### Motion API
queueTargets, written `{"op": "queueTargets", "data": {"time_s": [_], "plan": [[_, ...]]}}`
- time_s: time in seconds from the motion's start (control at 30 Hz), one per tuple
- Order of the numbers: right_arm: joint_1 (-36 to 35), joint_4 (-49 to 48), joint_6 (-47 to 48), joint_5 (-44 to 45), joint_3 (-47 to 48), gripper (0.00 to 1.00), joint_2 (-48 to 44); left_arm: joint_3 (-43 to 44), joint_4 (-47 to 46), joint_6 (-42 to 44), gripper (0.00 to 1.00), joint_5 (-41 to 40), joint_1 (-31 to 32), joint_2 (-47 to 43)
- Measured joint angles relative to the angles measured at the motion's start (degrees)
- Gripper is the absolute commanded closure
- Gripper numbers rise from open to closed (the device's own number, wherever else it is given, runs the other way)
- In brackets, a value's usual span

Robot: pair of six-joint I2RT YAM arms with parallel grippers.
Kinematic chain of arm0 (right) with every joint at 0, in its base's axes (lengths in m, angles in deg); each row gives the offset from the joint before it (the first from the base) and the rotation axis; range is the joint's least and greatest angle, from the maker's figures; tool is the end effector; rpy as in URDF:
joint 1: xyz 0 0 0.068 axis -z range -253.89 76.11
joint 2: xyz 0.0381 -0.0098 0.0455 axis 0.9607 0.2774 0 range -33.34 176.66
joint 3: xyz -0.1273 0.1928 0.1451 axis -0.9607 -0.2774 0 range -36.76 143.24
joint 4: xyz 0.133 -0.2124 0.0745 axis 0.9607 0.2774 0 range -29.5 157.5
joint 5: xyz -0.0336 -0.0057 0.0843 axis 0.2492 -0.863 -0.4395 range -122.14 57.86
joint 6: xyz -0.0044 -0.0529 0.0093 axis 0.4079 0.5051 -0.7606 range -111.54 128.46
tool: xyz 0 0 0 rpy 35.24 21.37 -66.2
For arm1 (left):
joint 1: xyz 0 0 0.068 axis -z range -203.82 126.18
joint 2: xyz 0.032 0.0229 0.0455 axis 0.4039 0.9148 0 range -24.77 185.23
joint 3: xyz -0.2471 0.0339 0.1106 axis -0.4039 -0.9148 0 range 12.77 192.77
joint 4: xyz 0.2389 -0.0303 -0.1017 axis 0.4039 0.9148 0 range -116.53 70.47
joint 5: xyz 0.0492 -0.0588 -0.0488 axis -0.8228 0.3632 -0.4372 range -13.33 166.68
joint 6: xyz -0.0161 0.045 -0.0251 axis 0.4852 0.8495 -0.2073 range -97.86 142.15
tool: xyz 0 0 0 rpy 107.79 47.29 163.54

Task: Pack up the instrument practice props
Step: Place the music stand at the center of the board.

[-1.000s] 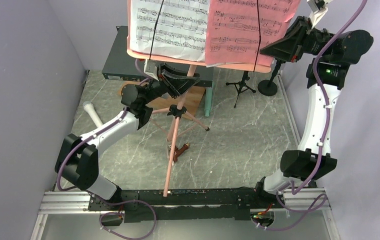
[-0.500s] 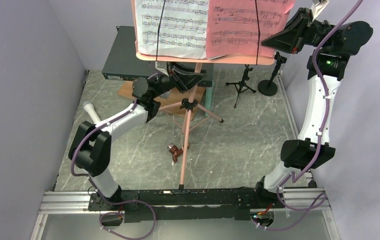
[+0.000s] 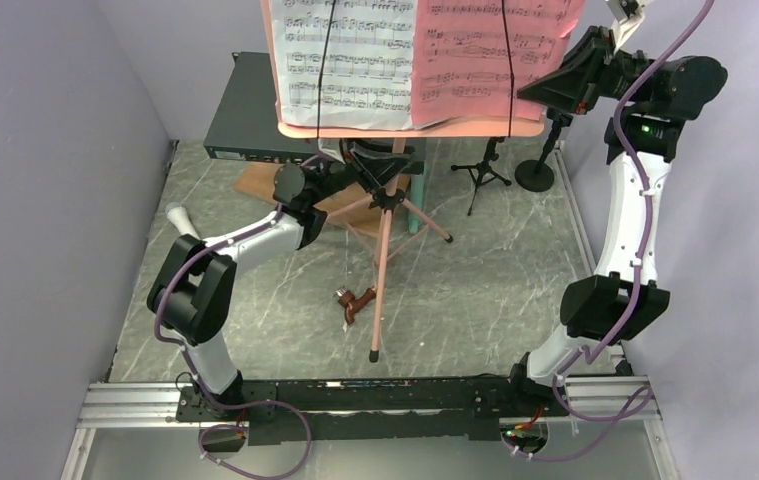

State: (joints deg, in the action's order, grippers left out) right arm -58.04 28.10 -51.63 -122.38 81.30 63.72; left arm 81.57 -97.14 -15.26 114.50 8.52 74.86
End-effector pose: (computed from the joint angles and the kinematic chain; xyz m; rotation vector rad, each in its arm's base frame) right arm 0.3018 -0.0487 0.5786 -0.9380 1.4010 1.0910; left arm 0.3125 -0.2238 0.3650 0.6323 0.9505 -1.3834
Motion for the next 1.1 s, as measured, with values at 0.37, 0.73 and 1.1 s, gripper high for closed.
{"op": "queueTargets", "data": {"time_s": [0.37,0.73,1.1], "plan": [[-0.55,6.34,8.76,-0.04,-9.38,0.87,-9.16,-7.06,-8.39,1.88,0.85,-0.74,0.74,-0.98],[-1.84,2.29,10.71,-0.02,-21.75,0.83,-18.75,-18.23,-5.86,5.29,0.48,0.55,0.52,-6.93],[-1.92,-1.57,11.21,0.11,-25.92,0.51,-20.90,-27.32,0.28,5.33,0.15,-2.73,0.11,-16.28]]}}
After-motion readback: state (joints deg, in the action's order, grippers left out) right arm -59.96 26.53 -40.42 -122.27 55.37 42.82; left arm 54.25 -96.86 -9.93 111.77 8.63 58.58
